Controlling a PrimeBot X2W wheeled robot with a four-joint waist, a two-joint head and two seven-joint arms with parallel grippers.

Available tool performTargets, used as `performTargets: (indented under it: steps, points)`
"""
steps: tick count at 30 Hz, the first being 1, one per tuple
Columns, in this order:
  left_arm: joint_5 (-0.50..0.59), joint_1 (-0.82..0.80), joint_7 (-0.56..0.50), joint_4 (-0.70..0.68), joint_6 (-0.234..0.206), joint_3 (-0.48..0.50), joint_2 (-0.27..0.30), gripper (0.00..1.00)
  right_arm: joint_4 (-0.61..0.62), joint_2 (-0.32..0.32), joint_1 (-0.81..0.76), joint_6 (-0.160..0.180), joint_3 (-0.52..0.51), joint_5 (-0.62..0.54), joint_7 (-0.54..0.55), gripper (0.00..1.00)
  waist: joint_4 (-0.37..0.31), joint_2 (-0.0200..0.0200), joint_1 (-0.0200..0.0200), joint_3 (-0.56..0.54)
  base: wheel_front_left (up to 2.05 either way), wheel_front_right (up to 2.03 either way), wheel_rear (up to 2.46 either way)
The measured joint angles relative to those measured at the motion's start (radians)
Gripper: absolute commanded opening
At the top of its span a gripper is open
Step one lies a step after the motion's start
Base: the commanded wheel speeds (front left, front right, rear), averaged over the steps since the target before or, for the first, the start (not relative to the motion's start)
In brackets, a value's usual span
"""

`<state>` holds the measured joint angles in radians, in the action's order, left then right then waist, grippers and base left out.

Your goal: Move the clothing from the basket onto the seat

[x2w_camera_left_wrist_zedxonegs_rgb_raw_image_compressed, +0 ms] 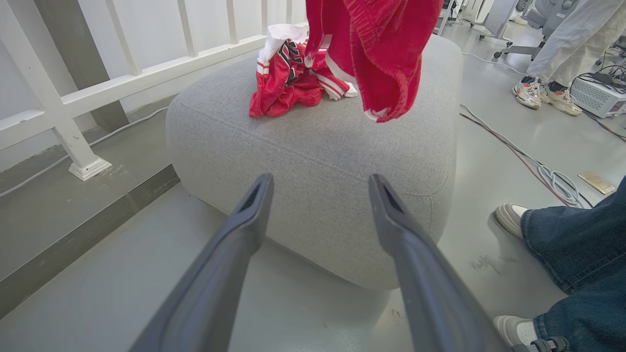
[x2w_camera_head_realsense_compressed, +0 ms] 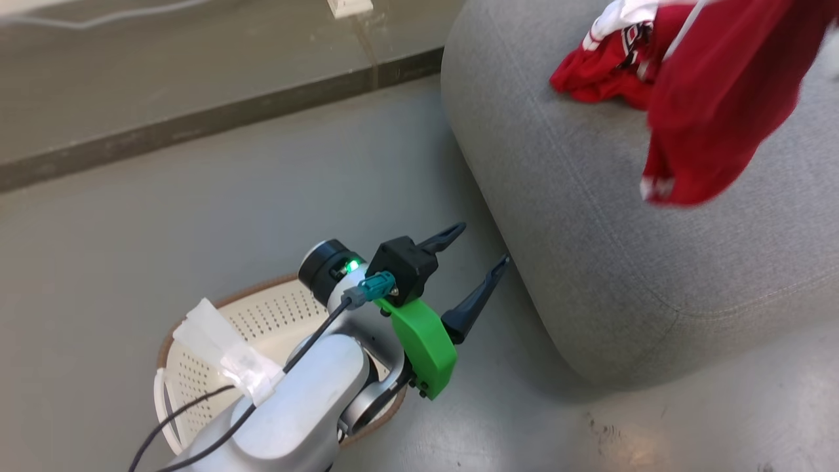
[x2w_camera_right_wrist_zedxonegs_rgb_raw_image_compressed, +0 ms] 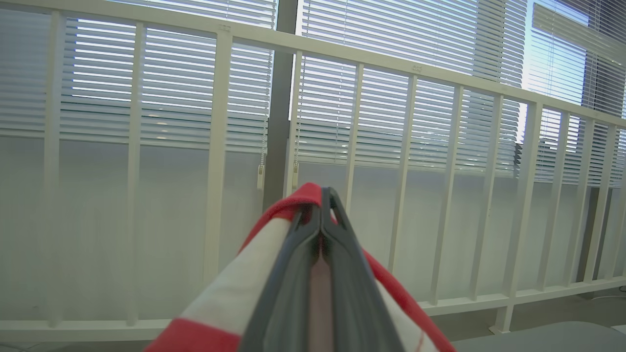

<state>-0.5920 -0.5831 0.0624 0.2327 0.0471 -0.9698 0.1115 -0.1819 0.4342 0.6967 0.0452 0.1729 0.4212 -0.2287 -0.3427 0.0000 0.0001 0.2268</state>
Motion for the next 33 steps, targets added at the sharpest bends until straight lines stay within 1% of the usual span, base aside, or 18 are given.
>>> performTargets:
  steps: [5,6,10,13,16,17,23,24,28,30,33]
  points:
    - [0.011,-0.028,-0.025,-0.034,-0.004,-0.003,0.013,1.0,-0.019,0.061,0.145,0.002,-0.056,-0.001,0.037,0.0,0.007,0.0,0.0,0.056,0.0,0.0,0.0]
    - [0.016,-0.039,-0.03,-0.051,-0.005,-0.004,0.021,1.0,-0.026,0.091,0.195,0.011,-0.085,-0.001,0.048,0.0,0.011,0.0,0.0,0.08,0.0,0.0,0.0]
    - [0.041,-0.06,-0.046,-0.071,-0.005,-0.008,0.035,1.0,-0.073,0.149,0.276,0.019,-0.133,-0.001,0.076,0.0,0.023,0.0,0.0001,0.128,0.0,0.0,0.0]
    - [0.053,-0.075,-0.054,-0.09,-0.004,-0.012,0.037,1.0,-0.119,0.184,0.318,0.027,-0.165,-0.001,0.097,0.0,0.037,0.0,0.0001,0.161,0.0,0.0,0.0]
    - [0.059,-0.094,-0.059,-0.115,-0.004,-0.011,0.04,1.0,-0.162,0.216,0.343,0.029,-0.174,-0.003,0.122,0.0,0.055,0.0,0.0001,0.191,0.0,0.0,0.0]
    - [0.062,-0.1,-0.062,-0.122,-0.004,-0.011,0.041,1.0,-0.175,0.225,0.346,0.035,-0.175,-0.009,0.126,0.0,0.062,0.0,0.0001,0.201,0.0,0.0,0.0]
    - [0.07,-0.119,-0.08,-0.159,-0.004,-0.014,0.053,1.0,-0.242,0.267,0.367,0.038,-0.195,-0.031,0.137,0.0,0.099,0.0,0.0001,0.26,0.0,0.0,0.0]
    - [0.073,-0.12,-0.08,-0.165,-0.004,-0.014,0.057,1.0,-0.252,0.271,0.368,0.046,-0.2,-0.037,0.137,0.0,0.105,0.0,0.0,0.269,0.0,0.0,0.0]
    - [0.077,-0.125,-0.099,-0.187,-0.005,-0.016,0.065,1.0,-0.29,0.269,0.371,0.054,-0.208,-0.045,0.129,0.0,0.126,0.0,0.0001,0.309,0.0,0.0,0.0]
    - [0.081,-0.136,-0.104,-0.198,-0.005,-0.014,0.071,1.0,-0.315,0.248,0.371,0.054,-0.204,-0.045,0.119,0.0,0.134,0.0,0.0,0.329,0.0,0.0,0.0]
    - [0.104,-0.148,-0.111,-0.211,-0.008,-0.012,0.081,1.0,-0.366,0.192,0.359,0.055,-0.192,-0.043,0.109,0.0,0.144,0.0,0.0001,0.359,0.0,0.0,0.0]
